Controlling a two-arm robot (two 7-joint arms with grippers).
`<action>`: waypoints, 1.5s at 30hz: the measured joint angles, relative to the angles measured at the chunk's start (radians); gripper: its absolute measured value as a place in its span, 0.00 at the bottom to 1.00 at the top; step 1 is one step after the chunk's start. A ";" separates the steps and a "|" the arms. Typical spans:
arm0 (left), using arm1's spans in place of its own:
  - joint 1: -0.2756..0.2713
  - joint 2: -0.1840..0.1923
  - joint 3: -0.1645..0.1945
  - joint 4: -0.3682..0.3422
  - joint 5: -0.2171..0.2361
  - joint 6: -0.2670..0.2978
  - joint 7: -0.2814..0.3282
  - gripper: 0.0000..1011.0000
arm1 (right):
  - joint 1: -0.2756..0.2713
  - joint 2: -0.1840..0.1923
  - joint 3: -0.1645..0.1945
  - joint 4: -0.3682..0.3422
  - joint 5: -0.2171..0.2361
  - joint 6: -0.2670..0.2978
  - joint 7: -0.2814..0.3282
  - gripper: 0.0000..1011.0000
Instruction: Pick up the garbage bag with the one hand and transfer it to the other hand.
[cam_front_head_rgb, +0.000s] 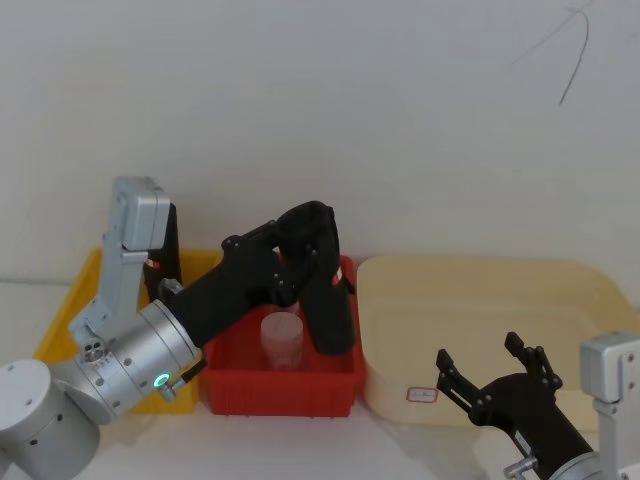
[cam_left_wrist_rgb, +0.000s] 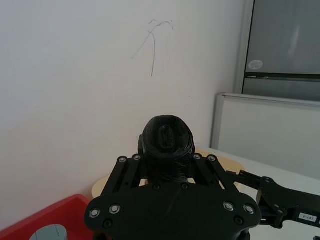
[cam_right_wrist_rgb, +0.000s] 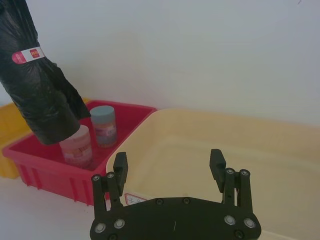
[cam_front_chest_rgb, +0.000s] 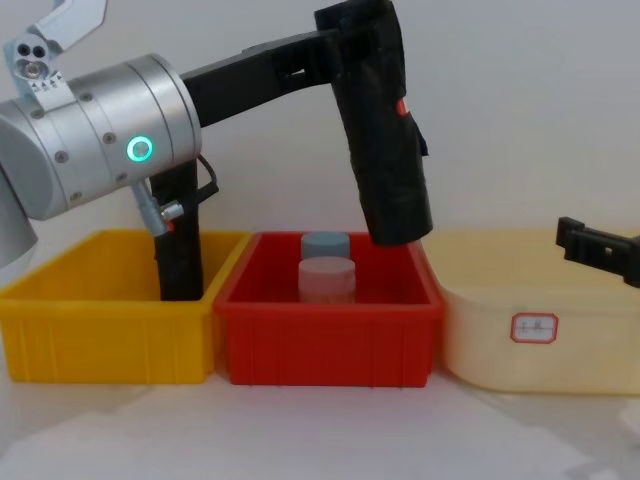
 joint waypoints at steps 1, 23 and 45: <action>0.000 0.000 0.000 0.001 -0.004 0.000 -0.001 0.37 | 0.000 0.000 0.000 0.000 0.000 0.000 0.000 0.99; 0.000 -0.002 -0.001 0.010 -0.025 -0.005 -0.010 0.37 | 0.046 0.044 -0.051 -0.039 -0.009 -0.001 0.141 0.99; 0.000 -0.002 -0.001 0.012 -0.028 -0.006 -0.012 0.37 | 0.176 0.033 -0.148 0.010 -0.015 0.010 0.287 0.99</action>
